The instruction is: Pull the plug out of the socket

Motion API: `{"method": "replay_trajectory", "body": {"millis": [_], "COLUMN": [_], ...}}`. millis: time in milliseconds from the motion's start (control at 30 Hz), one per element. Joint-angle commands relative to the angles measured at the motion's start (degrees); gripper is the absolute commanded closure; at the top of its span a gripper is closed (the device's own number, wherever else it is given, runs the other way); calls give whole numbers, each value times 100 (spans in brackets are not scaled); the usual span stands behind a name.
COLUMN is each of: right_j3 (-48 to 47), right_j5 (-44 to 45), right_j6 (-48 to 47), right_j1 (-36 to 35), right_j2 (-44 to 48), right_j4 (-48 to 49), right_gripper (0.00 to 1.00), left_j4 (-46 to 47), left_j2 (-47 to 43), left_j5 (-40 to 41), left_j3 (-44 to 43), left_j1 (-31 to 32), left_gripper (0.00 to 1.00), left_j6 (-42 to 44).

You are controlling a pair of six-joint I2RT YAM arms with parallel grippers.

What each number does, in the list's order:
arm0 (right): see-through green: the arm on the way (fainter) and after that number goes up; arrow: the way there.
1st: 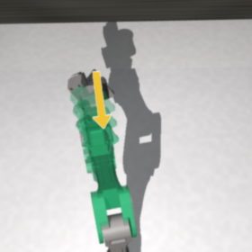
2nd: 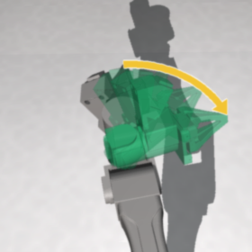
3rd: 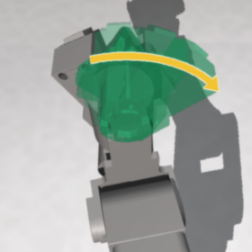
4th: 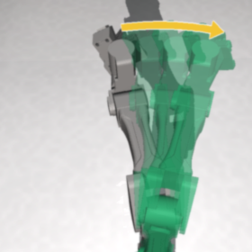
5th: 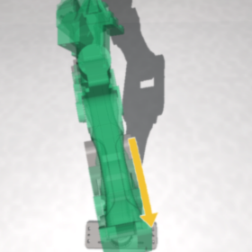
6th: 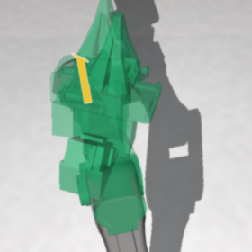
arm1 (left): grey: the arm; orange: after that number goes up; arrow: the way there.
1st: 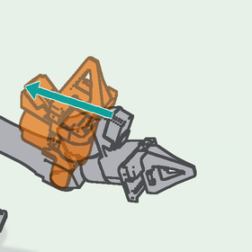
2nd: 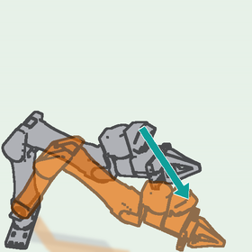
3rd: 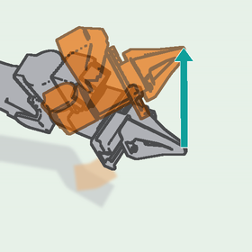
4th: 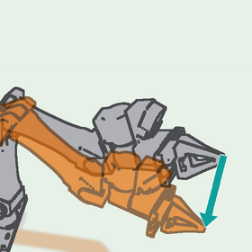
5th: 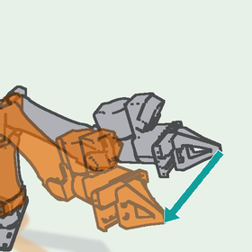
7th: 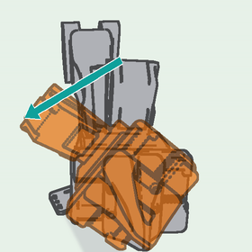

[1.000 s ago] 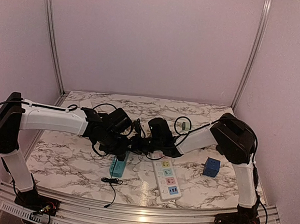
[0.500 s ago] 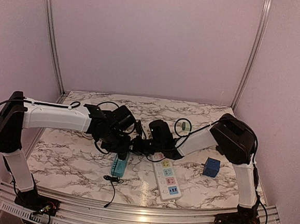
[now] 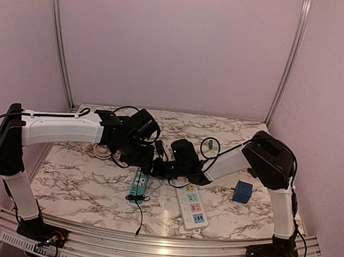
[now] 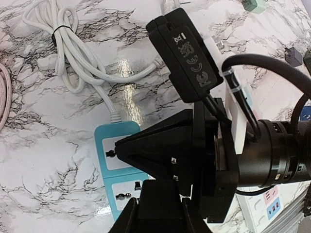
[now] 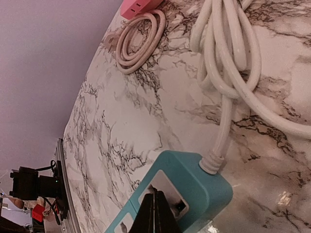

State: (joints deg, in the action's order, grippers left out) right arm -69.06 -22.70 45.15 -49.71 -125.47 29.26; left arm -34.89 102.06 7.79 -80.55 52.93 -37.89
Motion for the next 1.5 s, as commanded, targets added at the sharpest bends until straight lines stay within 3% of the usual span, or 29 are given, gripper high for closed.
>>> {"method": "replay_trajectory", "body": {"millis": [0,233,733,900,1100,1200,1467], "right_j3": [43,-284,-1136,-1068,-855,-769,-484], "right_j5": [310,325,458,612,923,1039,1142], "right_j6": [-154,-239,-737,-948,-1270,-1377,-1445], "right_j1": [-22,-27,-25,-30,13,46,134], "right_j2": [9,210,1019,1357,1796,1967,2222], "right_j4": [-983,-1237,-2199,-2469,-2727,-2808,-2828], "right_gripper": [96,95,87,86,84,84,83], "left_j4": [-267,-46,625,1295,2875,3413,3740], "left_j2": [-524,-1428,-3464,-3763,-3881,-3775,-3445], "left_j5": [246,571,903,371,-934,-1258,-1486], "left_j3": [129,1094,3459,4189,5171,5410,5636], "left_j1": [-146,-658,-2855,-3842,-4929,-5130,-5249], "left_gripper": [100,100,98,96,93,92,87], "left_j6": [42,-349,-693,-574,-775,-876,-999]}}
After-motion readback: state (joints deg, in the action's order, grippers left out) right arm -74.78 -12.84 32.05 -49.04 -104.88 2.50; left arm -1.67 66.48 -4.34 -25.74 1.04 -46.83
